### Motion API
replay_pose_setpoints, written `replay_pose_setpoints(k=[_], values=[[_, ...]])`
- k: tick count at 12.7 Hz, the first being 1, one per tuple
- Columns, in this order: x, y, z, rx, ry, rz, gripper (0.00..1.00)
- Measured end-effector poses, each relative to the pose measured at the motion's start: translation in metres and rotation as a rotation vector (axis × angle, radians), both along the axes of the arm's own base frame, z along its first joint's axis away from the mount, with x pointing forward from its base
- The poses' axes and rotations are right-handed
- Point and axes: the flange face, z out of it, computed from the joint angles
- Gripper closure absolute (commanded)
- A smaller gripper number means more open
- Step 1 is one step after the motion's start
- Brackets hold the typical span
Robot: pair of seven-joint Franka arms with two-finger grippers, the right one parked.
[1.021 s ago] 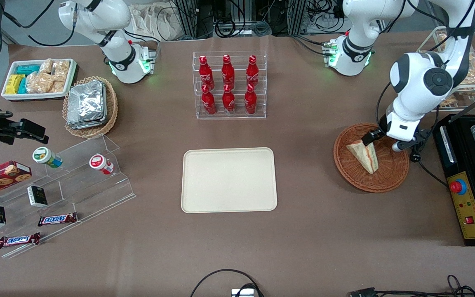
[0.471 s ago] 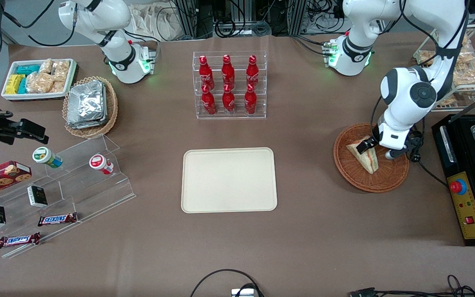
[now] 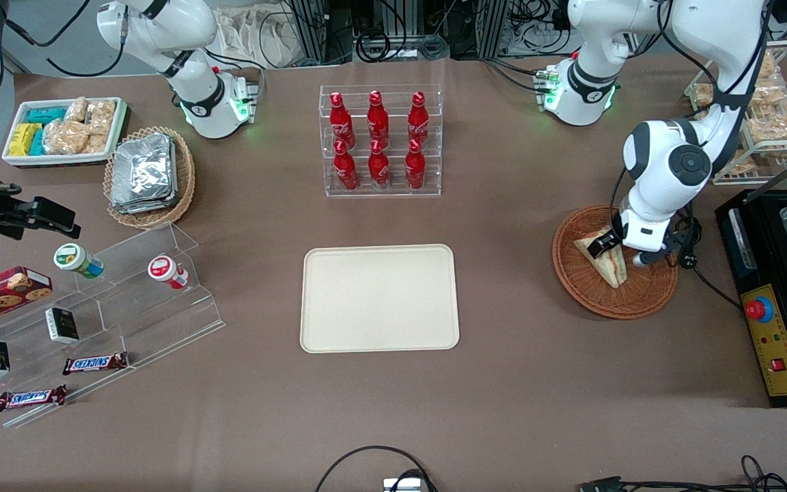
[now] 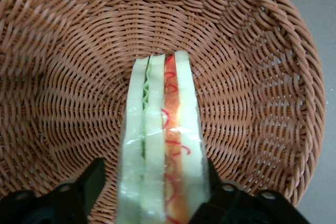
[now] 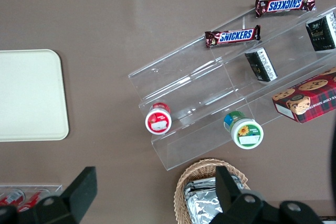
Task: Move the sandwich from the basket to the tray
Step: 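Lift the sandwich out of the basket and carry it toward the cream tray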
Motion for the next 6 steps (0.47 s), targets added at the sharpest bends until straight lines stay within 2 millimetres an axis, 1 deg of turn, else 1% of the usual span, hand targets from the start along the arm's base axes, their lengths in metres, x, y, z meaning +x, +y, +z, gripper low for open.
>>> replay_pose_setpoints(k=[2,4,6], values=[[0.0,-0.002,0.001,-0.001,-0.005,0.008,0.83],[0.001,-0.006,0.006,-0.003,-0.013,0.008,0.83],[0.002,-0.01,0.021,-0.003,-0.006,-0.002,0.83]])
